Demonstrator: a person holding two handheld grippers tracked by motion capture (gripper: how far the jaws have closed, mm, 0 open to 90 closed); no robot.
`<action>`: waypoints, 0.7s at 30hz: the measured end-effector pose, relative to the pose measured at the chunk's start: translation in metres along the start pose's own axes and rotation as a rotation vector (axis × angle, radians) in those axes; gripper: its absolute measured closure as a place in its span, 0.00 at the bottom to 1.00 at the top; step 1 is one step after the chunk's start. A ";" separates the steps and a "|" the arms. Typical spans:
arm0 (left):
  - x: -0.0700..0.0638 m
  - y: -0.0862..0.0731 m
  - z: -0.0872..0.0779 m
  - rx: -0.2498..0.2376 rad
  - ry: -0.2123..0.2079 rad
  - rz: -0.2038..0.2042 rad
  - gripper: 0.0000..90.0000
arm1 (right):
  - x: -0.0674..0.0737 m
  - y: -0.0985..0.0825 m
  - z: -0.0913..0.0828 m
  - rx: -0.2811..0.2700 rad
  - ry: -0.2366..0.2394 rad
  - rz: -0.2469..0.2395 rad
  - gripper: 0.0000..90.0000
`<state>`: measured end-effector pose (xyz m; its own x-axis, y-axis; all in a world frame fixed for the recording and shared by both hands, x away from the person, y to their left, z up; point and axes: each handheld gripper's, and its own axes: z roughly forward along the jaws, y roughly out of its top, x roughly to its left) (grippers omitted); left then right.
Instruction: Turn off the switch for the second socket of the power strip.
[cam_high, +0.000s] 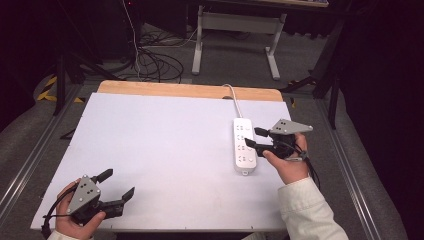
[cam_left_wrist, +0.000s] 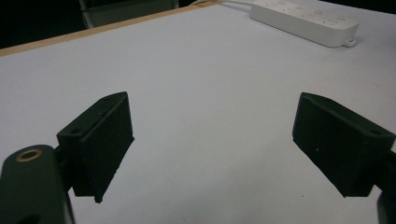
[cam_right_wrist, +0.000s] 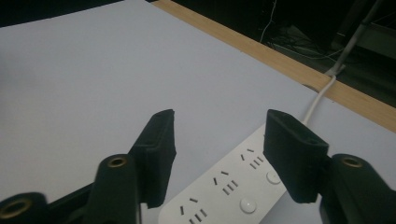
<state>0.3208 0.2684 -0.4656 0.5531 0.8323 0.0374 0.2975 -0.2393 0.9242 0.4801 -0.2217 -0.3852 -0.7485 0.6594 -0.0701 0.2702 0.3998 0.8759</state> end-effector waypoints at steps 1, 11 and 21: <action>0.000 0.000 0.000 0.000 -0.001 0.000 0.15 | 0.002 -0.001 -0.002 -0.003 0.006 -0.001 0.45; 0.001 0.001 -0.002 0.010 0.004 0.006 0.15 | 0.019 -0.013 -0.022 -0.026 0.054 0.017 0.25; 0.000 0.002 -0.002 0.012 -0.004 0.006 0.15 | 0.033 -0.036 -0.034 -0.039 0.089 0.003 0.19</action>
<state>0.3200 0.2687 -0.4635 0.5579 0.8288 0.0416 0.3034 -0.2504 0.9194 0.4250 -0.2355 -0.4033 -0.7989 0.6009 -0.0261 0.2505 0.3718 0.8939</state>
